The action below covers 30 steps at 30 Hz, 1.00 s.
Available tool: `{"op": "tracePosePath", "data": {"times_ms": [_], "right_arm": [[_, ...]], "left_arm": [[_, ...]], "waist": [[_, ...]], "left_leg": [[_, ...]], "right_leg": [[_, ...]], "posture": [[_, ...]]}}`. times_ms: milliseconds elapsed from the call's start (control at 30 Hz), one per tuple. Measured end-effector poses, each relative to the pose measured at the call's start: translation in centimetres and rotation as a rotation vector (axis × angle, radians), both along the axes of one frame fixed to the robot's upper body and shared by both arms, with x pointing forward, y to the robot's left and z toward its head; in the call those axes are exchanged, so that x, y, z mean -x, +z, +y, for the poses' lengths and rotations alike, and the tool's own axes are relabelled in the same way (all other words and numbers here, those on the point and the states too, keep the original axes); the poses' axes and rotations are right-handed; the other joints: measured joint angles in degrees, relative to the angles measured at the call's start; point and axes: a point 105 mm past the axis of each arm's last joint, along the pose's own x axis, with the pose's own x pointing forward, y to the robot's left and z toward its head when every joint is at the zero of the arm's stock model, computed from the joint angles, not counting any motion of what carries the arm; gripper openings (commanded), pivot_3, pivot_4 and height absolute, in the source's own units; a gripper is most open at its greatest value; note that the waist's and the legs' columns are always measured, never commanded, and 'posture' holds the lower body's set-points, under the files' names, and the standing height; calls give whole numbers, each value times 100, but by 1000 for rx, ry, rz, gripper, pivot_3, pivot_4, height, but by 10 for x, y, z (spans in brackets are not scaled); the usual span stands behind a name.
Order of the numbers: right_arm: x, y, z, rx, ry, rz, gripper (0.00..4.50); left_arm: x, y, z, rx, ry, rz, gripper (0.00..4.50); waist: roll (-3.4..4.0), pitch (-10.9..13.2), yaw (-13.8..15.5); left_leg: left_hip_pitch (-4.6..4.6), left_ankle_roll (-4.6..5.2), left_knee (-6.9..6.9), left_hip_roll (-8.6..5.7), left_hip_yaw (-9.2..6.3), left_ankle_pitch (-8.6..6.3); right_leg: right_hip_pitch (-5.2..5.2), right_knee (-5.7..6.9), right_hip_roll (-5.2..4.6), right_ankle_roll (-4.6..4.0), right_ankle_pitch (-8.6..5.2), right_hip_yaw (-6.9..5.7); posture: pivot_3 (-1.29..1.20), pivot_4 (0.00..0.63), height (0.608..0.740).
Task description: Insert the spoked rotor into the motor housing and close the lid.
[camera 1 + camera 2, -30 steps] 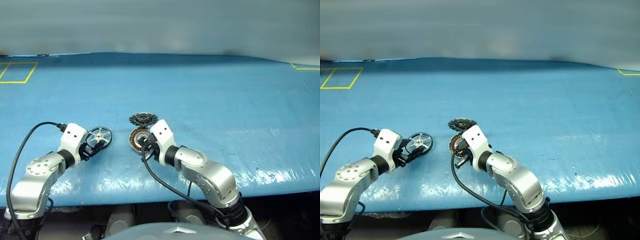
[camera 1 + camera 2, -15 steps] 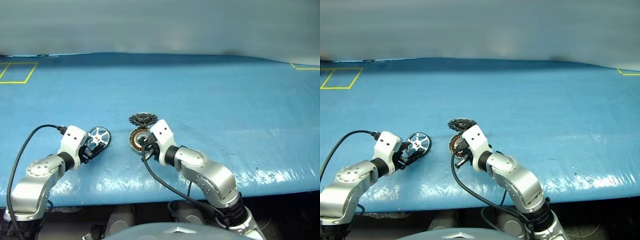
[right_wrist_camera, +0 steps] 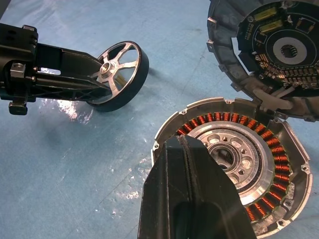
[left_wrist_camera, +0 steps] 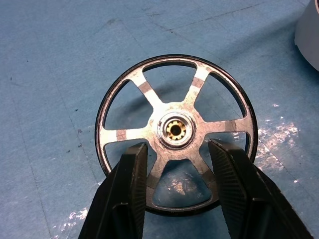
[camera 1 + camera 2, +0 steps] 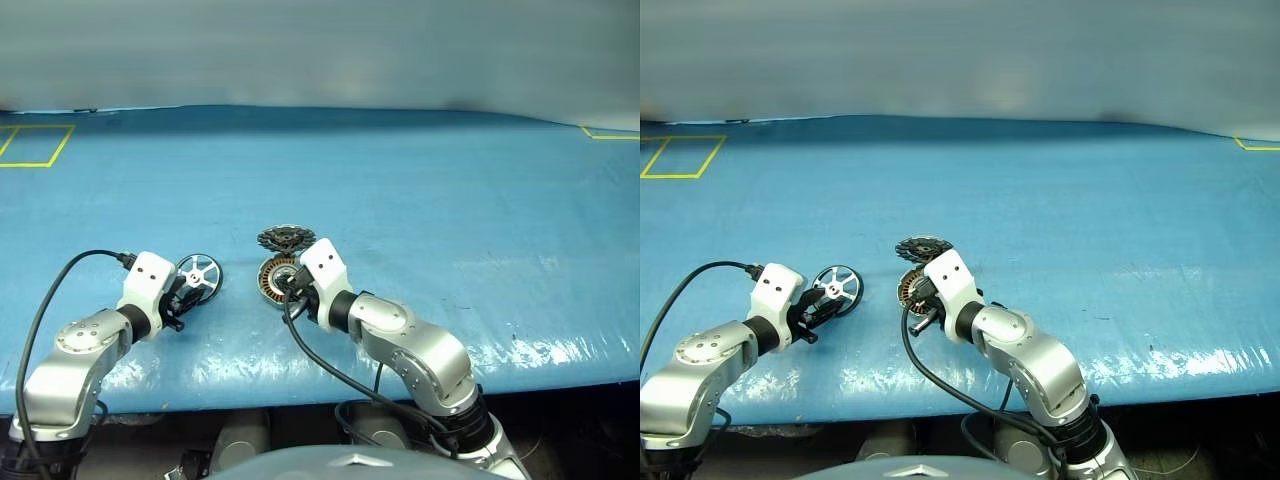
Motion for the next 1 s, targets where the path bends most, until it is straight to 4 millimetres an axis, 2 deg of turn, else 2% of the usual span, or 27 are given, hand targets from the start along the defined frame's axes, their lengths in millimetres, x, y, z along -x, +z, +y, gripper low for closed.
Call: {"op": "tracePosePath", "data": {"times_ms": [67,200,233,433,567,833,1000], "right_arm": [[0,0,0,0,0,0,0],[0,0,0,-1,0,0,0],[0,0,0,-2,1,-1,0],[-1,3,1,-14,3,-23,0],[-1,3,-7,-12,13,-69,0],[20,-6,-35,-28,44,-117,0],[28,-9,-46,-39,31,-191,0]], "left_arm": [[0,0,0,0,0,-1,2062],[-3,5,0,-1,-3,-17,1227],[-4,6,0,-3,-4,-21,1161],[-4,9,1,-16,-31,-15,1160],[-4,19,-2,-32,-93,-23,1159],[-6,59,-32,-49,-339,-90,1159],[2,59,-55,-63,-530,-12,1159]], "waist": [[0,0,1],[1,0,4],[2,0,5],[0,1,3],[-2,1,7],[-4,4,17],[-5,6,1]], "left_leg": [[0,0,0,0,0,0],[0,0,0,0,0,0],[1,0,0,0,0,0],[-1,0,0,0,0,0],[-5,0,-1,0,0,0],[-6,0,0,0,2,0],[-3,0,1,0,8,0]], "right_leg": [[0,0,0,0,0,0],[0,0,0,0,0,0],[0,1,0,0,0,0],[-1,0,0,0,0,0],[-2,-3,-1,0,0,0],[-2,-3,0,-1,-2,-1],[-2,-2,1,-3,-5,4]], "posture": [[0,150,740],[0,150,740],[0,150,740],[0,150,740],[0,150,740],[0,150,740],[0,150,740]]}}
